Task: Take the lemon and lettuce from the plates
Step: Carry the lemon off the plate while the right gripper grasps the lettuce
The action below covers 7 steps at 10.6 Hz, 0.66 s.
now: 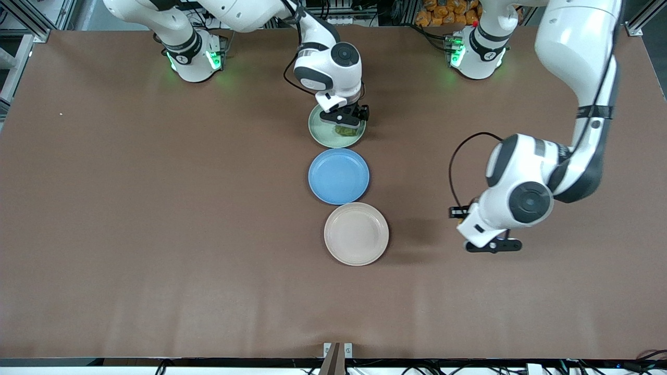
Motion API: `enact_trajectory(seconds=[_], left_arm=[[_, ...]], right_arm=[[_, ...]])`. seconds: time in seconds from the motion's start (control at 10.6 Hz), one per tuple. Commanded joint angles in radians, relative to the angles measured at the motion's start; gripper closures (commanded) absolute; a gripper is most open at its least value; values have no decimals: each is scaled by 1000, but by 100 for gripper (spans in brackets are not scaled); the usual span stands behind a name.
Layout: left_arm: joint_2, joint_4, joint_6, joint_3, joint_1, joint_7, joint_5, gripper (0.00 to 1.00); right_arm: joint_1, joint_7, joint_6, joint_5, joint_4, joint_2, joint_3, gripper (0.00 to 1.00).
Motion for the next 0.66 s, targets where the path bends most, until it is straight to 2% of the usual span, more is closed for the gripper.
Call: enact_trajectory(seconds=[0.0,0.09,0.28,0.38,0.57], left_arm=[[-36,-108,77,-19,73,82,9,100],[-34,-159,148,-19,76,86,8,100],[-8,-216,237,-19,112,87,9,100],[-7,-255,289,-17,115,87,9,100],[-4,-296,316,-19,132,87,9,100]], right_arm=[[10,29,-8,-57,25,19,-6,21],[4,21,-10,-68,25,19,-6,50],[-4,15,-16,-68,25,17,-6,91],[-7,0,-19,-68,24,14,-6,100],[-13,-95,-28,-63,22,5,-6,100]])
